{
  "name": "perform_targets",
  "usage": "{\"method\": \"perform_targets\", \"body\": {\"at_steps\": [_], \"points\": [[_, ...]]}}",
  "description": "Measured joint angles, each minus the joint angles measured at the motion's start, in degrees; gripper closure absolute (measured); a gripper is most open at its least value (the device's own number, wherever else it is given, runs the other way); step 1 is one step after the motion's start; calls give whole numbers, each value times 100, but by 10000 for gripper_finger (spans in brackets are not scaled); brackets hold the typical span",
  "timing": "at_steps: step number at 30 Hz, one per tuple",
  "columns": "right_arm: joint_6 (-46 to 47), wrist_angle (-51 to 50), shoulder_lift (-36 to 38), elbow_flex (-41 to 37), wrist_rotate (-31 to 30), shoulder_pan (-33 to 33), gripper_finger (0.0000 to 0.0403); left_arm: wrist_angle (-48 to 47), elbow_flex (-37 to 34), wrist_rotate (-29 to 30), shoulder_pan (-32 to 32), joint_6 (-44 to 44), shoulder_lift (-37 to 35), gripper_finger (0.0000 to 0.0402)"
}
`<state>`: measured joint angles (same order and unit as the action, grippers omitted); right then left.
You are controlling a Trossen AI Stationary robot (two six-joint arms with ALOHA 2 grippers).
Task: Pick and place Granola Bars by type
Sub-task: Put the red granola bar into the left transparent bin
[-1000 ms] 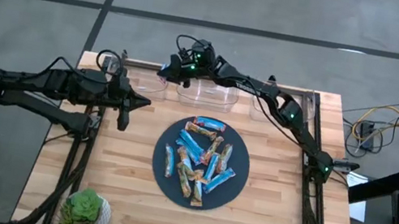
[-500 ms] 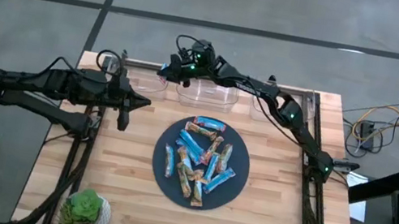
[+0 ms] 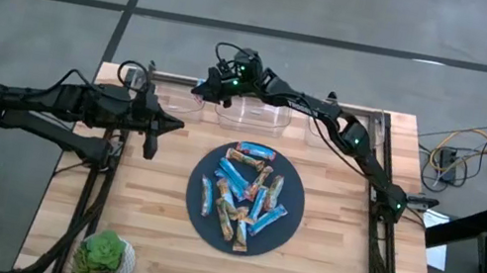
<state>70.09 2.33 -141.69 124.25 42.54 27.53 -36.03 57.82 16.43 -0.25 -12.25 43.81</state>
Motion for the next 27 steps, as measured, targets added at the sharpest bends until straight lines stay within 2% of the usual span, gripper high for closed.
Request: {"method": "perform_targets", "body": {"at_steps": [11,27], "points": [[-27,9,0,-2,0,9,131,0,0,0,0,0,0,401],[85,489,2,2,0,24,137,151,0,0,2,-22,-2,401]]}}
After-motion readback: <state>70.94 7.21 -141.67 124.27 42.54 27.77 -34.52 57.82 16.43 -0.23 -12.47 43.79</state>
